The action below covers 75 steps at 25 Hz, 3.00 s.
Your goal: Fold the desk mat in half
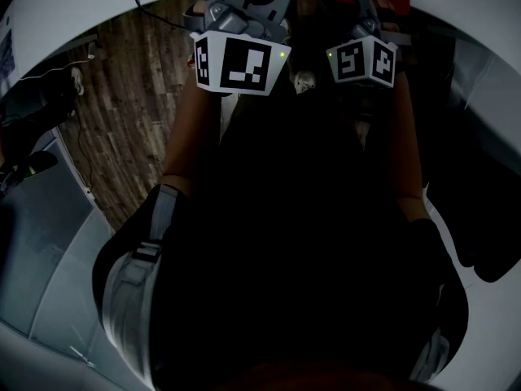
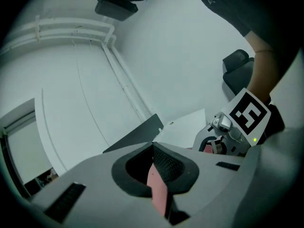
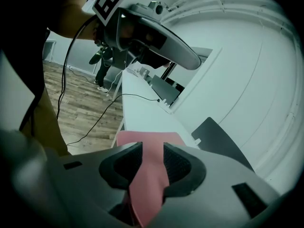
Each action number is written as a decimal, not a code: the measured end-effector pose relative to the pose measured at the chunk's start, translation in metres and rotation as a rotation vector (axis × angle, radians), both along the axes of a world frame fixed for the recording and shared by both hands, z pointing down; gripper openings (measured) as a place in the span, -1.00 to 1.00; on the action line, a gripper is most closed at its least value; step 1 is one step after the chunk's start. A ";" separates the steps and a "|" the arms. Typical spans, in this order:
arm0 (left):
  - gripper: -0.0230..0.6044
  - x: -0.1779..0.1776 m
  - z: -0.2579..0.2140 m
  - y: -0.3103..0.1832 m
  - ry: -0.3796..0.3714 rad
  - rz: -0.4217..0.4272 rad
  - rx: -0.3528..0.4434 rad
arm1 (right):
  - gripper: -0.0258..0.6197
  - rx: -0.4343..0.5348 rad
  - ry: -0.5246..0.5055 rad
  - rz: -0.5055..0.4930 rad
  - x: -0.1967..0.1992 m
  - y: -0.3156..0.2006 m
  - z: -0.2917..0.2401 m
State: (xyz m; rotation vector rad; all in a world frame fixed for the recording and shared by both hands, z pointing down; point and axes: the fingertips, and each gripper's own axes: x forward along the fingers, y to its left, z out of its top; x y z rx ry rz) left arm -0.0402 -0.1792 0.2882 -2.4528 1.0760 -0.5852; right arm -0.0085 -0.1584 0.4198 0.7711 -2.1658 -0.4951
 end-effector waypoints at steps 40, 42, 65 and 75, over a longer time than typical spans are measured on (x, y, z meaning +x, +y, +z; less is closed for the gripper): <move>-0.89 -0.020 0.040 -0.015 -0.005 -0.024 -0.096 | -0.21 -0.155 0.328 0.090 0.050 -0.015 0.167; -0.89 -0.022 0.040 -0.017 -0.005 -0.029 -0.098 | -0.21 -0.145 0.339 0.086 0.050 -0.017 0.167; -0.89 -0.016 0.030 -0.046 0.002 -0.004 -0.081 | -0.80 0.027 0.270 0.107 0.044 -0.030 0.103; -0.89 -0.025 0.013 -0.091 0.030 0.013 -0.060 | -0.80 0.095 0.257 0.170 0.044 -0.073 0.060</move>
